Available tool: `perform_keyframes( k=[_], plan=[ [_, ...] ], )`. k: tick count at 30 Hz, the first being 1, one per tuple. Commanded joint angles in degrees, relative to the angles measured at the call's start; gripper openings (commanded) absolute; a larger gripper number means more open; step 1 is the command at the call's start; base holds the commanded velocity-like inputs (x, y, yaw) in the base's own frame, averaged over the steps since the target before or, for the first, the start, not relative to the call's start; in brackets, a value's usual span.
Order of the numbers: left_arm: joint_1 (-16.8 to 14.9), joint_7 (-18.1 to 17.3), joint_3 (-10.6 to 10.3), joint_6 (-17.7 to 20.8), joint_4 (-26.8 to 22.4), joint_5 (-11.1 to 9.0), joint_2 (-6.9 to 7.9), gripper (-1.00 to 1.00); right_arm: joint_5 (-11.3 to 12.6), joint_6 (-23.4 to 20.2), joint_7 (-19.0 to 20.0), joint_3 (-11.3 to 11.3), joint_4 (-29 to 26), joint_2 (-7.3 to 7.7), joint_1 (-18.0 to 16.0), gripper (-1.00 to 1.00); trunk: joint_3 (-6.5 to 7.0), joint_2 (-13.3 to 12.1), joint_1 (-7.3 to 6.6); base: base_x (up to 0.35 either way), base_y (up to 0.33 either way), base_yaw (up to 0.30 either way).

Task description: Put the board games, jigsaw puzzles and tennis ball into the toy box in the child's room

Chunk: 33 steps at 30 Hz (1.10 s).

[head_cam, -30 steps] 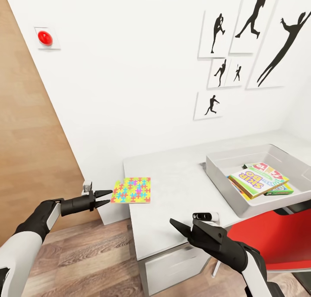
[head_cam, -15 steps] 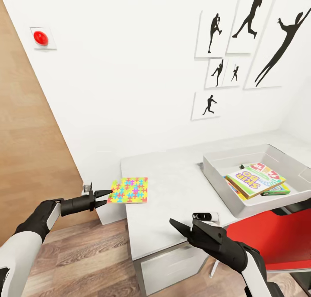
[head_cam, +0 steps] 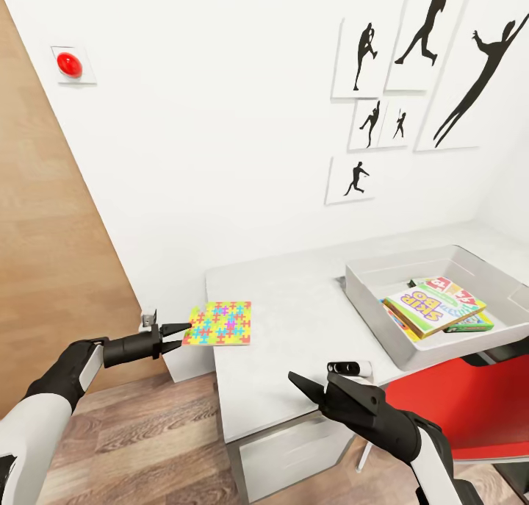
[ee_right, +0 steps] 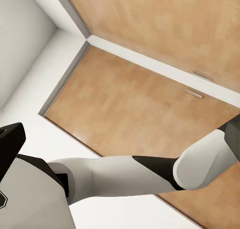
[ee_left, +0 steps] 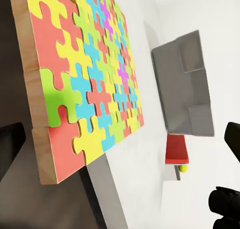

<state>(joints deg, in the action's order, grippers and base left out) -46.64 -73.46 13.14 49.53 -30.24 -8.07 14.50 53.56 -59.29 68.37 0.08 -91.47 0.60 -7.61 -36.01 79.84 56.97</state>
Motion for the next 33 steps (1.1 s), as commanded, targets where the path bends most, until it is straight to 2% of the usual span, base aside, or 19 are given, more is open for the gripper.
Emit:
perform_keyframes(
  k=[1,33],
  plan=[
    [0.0,-0.1,0.0,0.5,0.0,-0.1,0.0,1.0,0.1,-0.2,0.1,0.0,0.0,0.02,0.0,1.0,-0.05,0.0,0.0,0.0,0.0,0.0],
    [0.0,-0.4,0.1,0.6,0.0,-0.1,0.18,1.0,0.1,-0.2,0.1,0.0,0.0,0.02,0.0,1.0,-0.05,0.0,0.0,0.0,0.0,0.0]
  ],
)
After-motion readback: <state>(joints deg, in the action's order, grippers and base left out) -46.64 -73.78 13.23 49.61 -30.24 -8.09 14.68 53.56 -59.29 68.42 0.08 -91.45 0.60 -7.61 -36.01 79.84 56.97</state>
